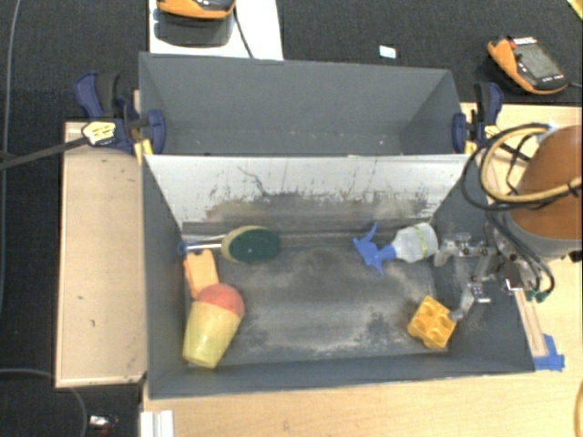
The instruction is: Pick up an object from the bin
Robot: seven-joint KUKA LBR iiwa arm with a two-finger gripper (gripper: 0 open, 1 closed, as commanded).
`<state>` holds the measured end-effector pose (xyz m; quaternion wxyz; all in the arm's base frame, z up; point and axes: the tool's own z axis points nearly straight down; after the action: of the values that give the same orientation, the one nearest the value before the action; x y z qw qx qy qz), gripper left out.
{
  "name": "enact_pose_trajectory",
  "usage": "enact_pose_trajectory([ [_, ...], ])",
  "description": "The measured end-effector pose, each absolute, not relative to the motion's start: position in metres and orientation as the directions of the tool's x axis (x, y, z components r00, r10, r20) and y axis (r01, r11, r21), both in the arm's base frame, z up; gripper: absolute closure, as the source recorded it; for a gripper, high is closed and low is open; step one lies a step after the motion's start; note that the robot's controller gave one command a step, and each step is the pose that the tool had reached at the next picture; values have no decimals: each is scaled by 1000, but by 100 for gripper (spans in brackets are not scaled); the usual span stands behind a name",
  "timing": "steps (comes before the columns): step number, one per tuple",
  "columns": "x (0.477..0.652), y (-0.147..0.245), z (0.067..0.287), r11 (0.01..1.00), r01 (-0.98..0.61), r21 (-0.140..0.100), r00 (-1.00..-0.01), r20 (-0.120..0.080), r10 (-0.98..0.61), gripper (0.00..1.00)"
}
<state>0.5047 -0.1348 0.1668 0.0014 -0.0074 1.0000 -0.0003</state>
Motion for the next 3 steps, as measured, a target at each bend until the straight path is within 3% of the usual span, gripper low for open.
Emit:
enact_pose_trajectory([
  [1, 505, -133, 163, 1000, 16, -1, -1000, -4, 16, 0],
  [2, 498, -137, 94, 996, -93, -3, -996, -9, -93, 0],
  [3, 500, -128, 96, 1000, 11, 0, -1000, -5, 11, 0],
])
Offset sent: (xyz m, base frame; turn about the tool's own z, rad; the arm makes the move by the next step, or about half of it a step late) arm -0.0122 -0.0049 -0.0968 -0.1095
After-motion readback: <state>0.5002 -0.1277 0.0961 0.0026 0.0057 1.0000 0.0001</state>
